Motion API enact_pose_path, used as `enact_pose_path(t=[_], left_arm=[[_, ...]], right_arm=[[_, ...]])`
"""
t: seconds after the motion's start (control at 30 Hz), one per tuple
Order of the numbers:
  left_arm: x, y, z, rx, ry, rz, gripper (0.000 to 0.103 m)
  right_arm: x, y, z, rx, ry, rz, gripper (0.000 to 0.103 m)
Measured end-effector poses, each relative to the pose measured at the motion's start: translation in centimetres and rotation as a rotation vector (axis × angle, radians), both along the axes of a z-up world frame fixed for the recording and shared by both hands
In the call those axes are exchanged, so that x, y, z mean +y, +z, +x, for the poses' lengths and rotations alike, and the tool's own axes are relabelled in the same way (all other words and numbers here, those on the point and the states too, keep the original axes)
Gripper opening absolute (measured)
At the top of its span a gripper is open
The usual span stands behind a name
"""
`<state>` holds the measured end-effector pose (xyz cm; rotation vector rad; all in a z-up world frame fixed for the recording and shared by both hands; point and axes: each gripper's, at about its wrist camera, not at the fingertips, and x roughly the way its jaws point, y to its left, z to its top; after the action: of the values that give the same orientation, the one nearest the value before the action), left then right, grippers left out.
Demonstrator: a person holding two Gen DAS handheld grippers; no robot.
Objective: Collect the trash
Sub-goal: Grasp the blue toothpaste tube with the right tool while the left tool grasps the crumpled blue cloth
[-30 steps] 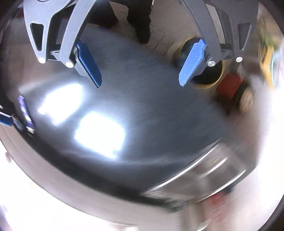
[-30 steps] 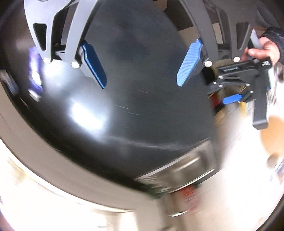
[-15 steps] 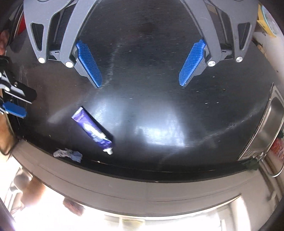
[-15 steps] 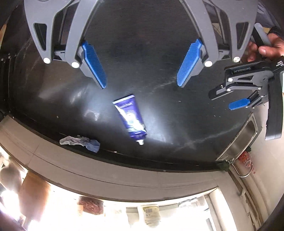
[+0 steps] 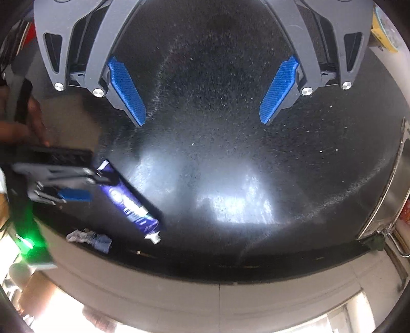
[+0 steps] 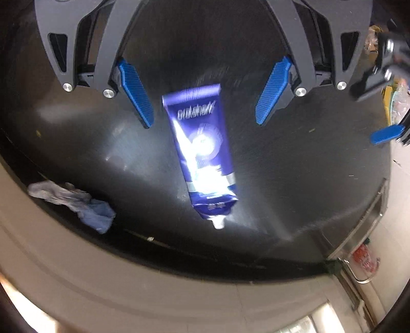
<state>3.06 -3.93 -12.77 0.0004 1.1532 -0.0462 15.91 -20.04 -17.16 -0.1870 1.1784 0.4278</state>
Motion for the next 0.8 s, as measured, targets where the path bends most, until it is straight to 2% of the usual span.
enact_pose_path(t=[0.07, 0.27, 0.33, 0.37, 0.47, 0.6, 0.8], left_arm=[[-0.1, -0.3, 0.5, 0.015, -0.004, 0.003, 0.088], [-1.0, 0.0, 2.8, 0.006, -0.033, 0.008, 0.088], [-1.4, 0.3, 3.7, -0.010, -0.047, 0.020, 0.088], [-1.6, 0.6, 4.2, -0.022, -0.057, 0.027, 0.088], [-2.5, 1.5, 6.1, -0.064, -0.123, 0.058, 0.088], [-5.4, 2.4, 9.5, -0.125, -0.286, 0.105, 0.088], [-13.8, 2.9, 13.5, -0.246, -0.640, 0.098, 0.088]], right_arm=[[0.9, -1.1, 1.6, -0.010, 0.014, -0.023, 0.081], [2.7, -1.6, 4.1, -0.075, 0.070, -0.050, 0.079], [2.5, -1.4, 4.0, -0.099, 0.092, -0.034, 0.066], [2.3, -1.4, 4.0, -0.104, 0.106, -0.031, 0.051], [1.0, -1.2, 3.4, -0.094, 0.116, -0.033, 0.051], [-2.8, -1.1, 1.3, -0.088, 0.070, -0.038, 0.051], [-12.8, -0.7, -2.9, -0.045, -0.093, -0.045, 0.051]])
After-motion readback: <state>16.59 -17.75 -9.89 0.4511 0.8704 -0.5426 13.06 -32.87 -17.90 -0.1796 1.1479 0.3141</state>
